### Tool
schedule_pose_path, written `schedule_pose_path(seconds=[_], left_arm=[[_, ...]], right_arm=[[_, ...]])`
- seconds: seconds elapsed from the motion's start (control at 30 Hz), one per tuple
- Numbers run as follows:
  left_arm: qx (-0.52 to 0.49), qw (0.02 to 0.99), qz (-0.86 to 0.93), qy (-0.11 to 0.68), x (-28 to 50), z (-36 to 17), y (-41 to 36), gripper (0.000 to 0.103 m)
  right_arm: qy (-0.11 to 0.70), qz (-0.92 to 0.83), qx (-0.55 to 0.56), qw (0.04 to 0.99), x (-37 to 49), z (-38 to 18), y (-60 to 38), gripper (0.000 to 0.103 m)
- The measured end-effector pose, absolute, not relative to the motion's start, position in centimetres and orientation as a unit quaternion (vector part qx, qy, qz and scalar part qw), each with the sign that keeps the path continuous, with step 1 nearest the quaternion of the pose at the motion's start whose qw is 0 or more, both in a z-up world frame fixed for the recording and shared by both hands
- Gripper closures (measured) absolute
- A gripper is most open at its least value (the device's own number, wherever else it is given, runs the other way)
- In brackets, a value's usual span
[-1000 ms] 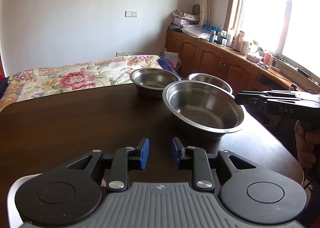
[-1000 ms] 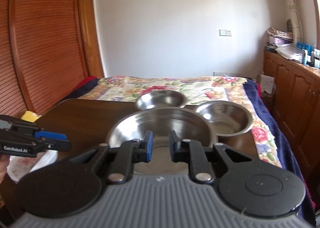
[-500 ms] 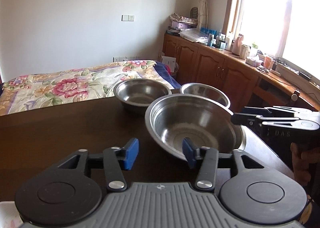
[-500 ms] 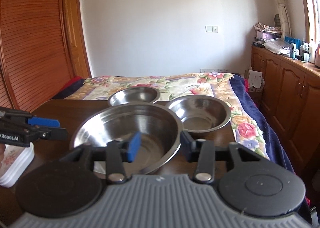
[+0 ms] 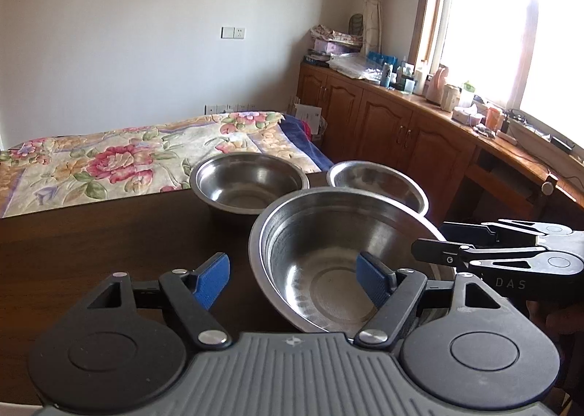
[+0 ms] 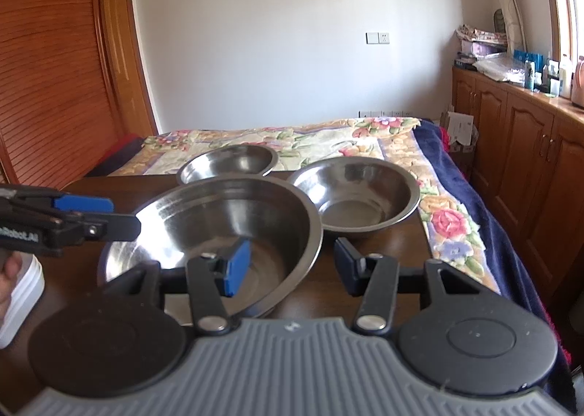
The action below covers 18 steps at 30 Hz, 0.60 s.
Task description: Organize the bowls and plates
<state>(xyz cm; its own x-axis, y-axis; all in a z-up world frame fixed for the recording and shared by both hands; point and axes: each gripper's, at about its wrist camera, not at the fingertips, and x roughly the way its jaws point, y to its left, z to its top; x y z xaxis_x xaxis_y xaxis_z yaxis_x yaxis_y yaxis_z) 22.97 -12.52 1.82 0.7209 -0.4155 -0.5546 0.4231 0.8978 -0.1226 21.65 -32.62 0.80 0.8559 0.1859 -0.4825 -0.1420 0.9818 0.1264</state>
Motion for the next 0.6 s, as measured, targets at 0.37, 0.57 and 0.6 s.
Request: schedule_pose_path(seconds=[0.37,0.57,0.6], left_arm=[[0.009,0.914,-0.219,0.340,24.6,-0.2,-13.0,0.066],[-0.017,0.904,-0.227,0.361,25.0,-0.6,-12.5,0.072],[-0.019,0.903,-0.228,0.363,24.9,-0.6,-12.5,0.073]], right_arm=[[0.275,0.089,0.059,0.956,22.4,0.2,-32.4,0.064],[0.275,0.095,0.074,0.954,22.2,0.0,-32.5,0.074],[0.275,0.094,0.075,0.954,22.1,0.0,-32.6,0.074]])
